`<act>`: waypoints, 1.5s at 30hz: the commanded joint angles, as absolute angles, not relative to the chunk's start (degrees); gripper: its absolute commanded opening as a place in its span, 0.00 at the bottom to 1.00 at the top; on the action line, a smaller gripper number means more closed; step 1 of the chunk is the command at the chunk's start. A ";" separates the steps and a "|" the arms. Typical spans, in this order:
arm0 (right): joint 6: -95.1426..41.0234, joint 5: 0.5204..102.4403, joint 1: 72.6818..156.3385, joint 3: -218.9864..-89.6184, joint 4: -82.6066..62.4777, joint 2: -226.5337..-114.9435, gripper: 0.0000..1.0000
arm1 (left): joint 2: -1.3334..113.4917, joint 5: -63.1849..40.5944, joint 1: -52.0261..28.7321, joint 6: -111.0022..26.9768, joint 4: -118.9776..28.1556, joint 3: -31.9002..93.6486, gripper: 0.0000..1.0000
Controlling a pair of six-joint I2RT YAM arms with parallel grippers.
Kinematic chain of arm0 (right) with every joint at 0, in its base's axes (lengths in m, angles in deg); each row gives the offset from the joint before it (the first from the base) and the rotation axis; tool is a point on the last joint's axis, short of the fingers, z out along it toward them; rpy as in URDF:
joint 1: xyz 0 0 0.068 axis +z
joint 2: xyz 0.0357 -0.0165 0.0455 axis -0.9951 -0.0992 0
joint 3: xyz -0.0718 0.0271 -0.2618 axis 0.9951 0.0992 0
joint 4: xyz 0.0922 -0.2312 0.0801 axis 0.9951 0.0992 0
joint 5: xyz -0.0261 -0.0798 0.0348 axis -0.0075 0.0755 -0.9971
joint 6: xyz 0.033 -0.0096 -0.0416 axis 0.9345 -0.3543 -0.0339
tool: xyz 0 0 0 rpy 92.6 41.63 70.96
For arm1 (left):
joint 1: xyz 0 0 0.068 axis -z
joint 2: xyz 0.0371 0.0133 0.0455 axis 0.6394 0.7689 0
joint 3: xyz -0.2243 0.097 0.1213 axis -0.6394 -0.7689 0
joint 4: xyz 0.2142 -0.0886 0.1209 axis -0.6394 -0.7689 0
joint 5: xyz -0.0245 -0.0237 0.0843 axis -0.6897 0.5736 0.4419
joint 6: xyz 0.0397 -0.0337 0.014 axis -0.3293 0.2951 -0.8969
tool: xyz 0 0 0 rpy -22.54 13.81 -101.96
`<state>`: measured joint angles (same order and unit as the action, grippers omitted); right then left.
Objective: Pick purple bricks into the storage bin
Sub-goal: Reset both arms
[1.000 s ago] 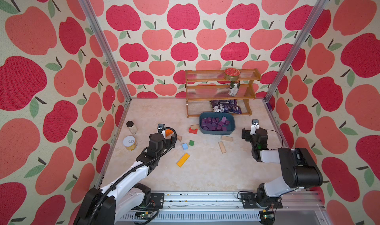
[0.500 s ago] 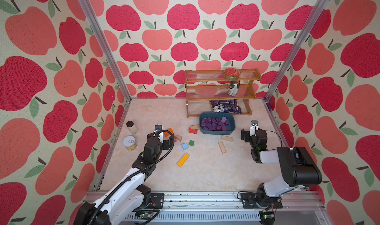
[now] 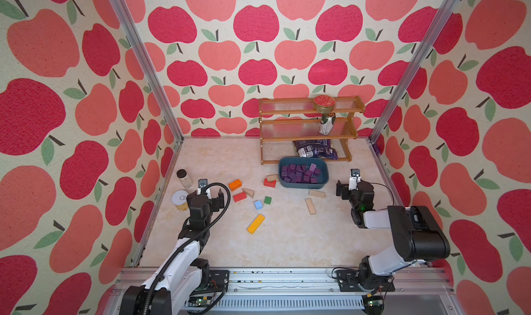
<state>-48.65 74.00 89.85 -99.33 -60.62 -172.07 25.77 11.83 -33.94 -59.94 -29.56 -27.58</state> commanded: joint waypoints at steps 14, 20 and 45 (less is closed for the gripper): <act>-47.53 72.44 89.08 -100.22 -59.34 -171.36 0.99 | 58.03 -0.49 -41.72 -59.47 -23.70 -9.64 0.99; -47.50 72.37 89.01 -100.25 -59.32 -171.29 0.99 | 60.27 -1.53 -43.40 -61.34 -12.73 -13.40 0.99; -47.52 72.34 89.10 -100.16 -59.39 -171.30 0.99 | 62.44 -5.11 -45.88 -59.35 -4.46 -17.31 0.99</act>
